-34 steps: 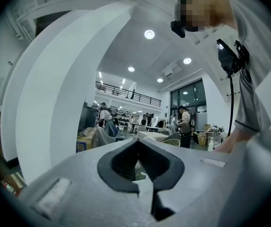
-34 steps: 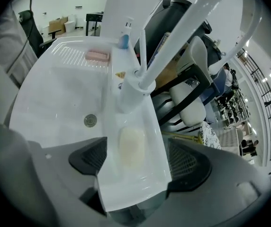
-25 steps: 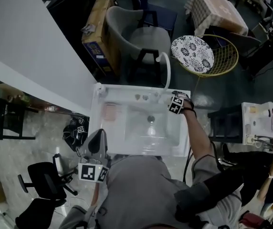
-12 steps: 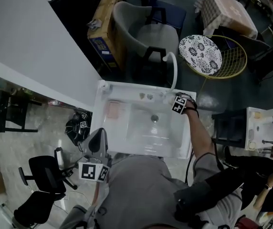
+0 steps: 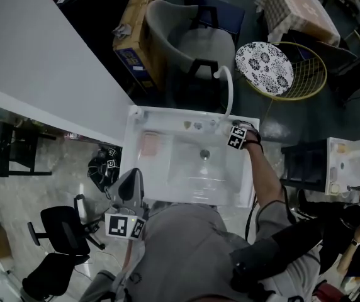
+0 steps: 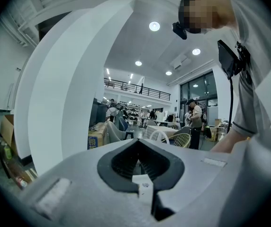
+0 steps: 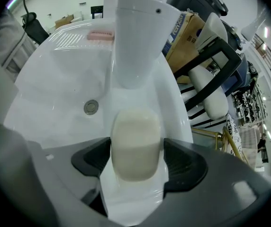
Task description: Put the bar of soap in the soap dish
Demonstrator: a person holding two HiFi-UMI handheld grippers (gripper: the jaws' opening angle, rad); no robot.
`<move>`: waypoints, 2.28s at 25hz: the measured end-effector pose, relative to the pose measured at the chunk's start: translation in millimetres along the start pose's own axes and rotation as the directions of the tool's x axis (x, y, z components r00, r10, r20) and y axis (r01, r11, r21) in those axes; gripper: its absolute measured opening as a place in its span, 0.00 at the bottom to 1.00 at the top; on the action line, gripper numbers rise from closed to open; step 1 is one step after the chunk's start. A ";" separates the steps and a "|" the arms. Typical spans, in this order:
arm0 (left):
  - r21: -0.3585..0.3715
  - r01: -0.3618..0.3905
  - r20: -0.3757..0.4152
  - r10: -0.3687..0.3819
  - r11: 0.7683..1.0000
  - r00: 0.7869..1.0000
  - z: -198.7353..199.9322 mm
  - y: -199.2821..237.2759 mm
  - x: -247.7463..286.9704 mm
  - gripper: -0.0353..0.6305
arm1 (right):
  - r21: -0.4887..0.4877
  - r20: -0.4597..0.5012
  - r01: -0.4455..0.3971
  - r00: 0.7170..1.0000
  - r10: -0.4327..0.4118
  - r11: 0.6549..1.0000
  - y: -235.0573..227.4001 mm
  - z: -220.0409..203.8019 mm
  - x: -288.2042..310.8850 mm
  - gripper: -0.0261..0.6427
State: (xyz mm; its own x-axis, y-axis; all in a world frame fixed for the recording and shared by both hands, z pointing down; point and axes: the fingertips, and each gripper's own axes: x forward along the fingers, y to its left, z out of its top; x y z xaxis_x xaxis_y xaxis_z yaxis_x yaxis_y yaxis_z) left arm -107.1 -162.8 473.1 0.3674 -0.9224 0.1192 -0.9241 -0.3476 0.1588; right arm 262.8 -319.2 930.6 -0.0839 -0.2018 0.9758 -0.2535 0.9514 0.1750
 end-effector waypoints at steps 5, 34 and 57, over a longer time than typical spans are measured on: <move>-0.002 -0.001 0.002 0.001 1.000 1.000 -0.1 0.2 1.1 0.05 | -0.013 0.000 -0.040 0.999 0.040 0.999 2.1 1.8 -6.8 0.51; -0.057 0.177 -0.068 -0.181 0.983 0.981 -16.2 -28.7 42.7 0.06 | 0.179 0.107 0.092 0.988 -0.112 0.979 -13.1 5.0 -40.5 0.43; -0.060 0.283 -0.004 -0.284 0.957 0.959 -1.4 -30.6 48.2 0.06 | 0.348 0.199 0.405 0.849 -0.489 0.845 -25.5 21.7 -163.7 0.19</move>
State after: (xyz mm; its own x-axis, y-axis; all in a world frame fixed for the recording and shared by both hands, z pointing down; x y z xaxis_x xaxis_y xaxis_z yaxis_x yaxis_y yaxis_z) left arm -61.0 -196.4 475.4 0.6150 -0.7851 0.0730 -0.7742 -0.5837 0.2445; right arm 262.0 -315.6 763.6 -0.1389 -0.6829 0.7172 -0.5839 0.6414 0.4977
